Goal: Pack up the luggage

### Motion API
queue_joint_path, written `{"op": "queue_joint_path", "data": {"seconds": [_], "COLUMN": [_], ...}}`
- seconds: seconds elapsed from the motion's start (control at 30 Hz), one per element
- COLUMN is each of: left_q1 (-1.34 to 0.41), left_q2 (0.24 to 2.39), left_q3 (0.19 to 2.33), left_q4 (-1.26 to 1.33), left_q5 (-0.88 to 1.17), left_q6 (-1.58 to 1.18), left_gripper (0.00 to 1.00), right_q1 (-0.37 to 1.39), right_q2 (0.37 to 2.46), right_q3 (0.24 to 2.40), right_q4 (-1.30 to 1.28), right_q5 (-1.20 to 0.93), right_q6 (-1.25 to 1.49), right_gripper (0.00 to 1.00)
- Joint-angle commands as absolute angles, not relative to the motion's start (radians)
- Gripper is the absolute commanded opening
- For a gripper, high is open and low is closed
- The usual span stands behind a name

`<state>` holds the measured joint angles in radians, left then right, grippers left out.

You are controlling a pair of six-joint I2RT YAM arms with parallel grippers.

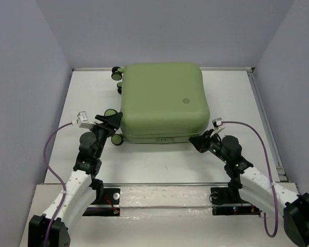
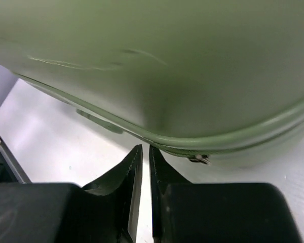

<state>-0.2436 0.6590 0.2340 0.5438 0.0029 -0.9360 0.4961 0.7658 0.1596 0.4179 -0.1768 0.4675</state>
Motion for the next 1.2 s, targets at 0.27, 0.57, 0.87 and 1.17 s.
{"op": "queue_joint_path", "data": {"seconds": [0.27, 0.57, 0.87, 1.17], "left_q1": [-0.278, -0.279, -0.281, -0.281], "left_q2": [0.672, 0.676, 0.647, 0.684], "left_q3": [0.227, 0.299, 0.506, 0.373], "left_q4": [0.538, 0.526, 0.425, 0.462], "left_q5": [0.072, 0.084, 0.118, 0.121], "left_q6": [-0.782, -0.776, -0.750, -0.755], "left_gripper": [0.06, 0.06, 0.06, 0.06], "right_q1": [0.495, 0.495, 0.495, 0.495], "right_q2": [0.628, 0.603, 0.529, 0.713], "right_q3": [0.183, 0.218, 0.235, 0.250], "right_q4": [0.306, 0.060, 0.104, 0.311], "right_q5": [-0.040, 0.198, 0.140, 0.051], "right_q6": [0.492, 0.606, 0.502, 0.393], "right_gripper": [0.58, 0.57, 0.66, 0.51]}}
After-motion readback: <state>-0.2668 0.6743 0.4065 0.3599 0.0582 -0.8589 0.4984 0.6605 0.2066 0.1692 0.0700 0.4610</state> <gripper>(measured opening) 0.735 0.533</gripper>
